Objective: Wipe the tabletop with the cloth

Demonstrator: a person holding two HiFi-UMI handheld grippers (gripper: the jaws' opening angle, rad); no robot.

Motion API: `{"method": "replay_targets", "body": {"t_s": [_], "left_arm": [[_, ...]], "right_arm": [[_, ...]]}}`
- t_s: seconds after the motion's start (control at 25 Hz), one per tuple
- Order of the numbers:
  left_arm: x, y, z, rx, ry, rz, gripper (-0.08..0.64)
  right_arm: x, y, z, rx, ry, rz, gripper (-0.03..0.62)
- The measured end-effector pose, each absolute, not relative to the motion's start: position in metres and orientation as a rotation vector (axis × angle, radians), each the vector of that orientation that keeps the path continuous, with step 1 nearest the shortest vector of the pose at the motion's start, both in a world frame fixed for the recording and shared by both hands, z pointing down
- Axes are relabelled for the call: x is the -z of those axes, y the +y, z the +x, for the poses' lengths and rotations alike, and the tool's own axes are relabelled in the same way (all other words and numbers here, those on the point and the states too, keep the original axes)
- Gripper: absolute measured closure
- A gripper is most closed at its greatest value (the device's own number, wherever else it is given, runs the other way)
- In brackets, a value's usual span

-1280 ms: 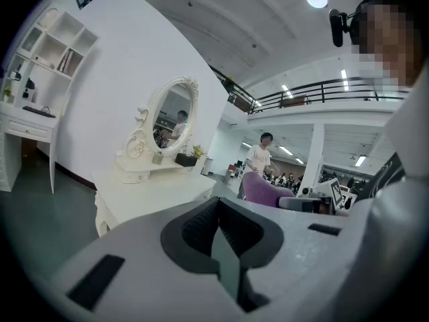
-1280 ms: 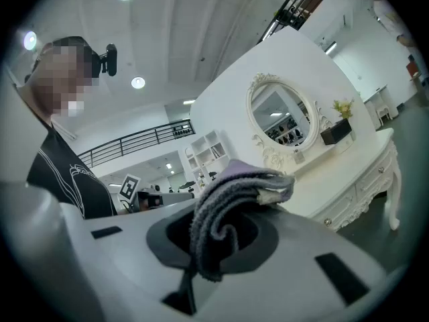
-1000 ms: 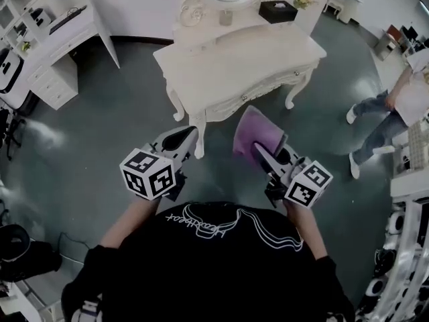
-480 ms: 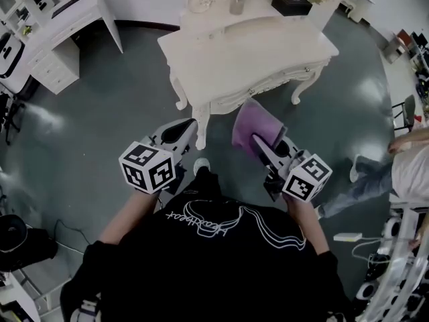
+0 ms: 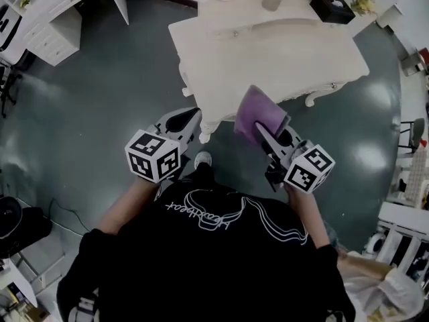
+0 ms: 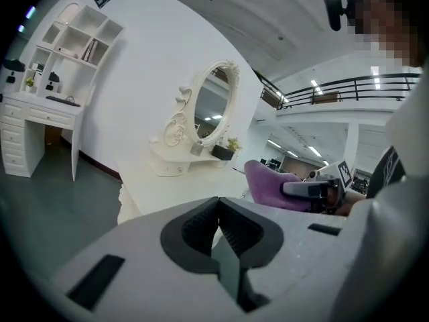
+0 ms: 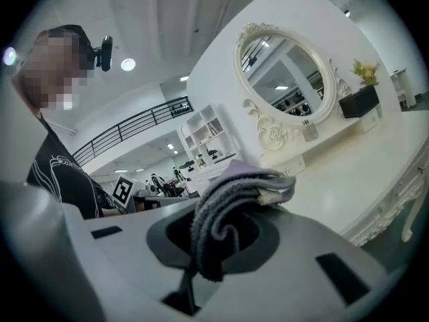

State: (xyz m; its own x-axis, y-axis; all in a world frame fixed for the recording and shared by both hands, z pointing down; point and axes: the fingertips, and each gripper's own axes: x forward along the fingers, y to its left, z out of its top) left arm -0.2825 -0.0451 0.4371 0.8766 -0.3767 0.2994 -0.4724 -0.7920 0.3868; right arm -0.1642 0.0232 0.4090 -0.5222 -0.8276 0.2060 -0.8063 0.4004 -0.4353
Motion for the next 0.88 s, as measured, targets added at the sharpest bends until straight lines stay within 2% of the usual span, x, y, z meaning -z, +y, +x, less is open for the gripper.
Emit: {"method": "replay_targets", "body": {"t_s": [0.44,0.88], "left_arm": [[-0.477,-0.174,-0.298,-0.326,-0.717,2.470,0.555],[-0.510,-0.225,-0.310,-0.390,-0.746,2.429,0.555]], "right_arm": [[-0.449,-0.119,-0.192,0.929,2.726,-1.414,0.545],[-0.495,-0.192,-0.220,0.994,2.913,-1.368,0.543]]}}
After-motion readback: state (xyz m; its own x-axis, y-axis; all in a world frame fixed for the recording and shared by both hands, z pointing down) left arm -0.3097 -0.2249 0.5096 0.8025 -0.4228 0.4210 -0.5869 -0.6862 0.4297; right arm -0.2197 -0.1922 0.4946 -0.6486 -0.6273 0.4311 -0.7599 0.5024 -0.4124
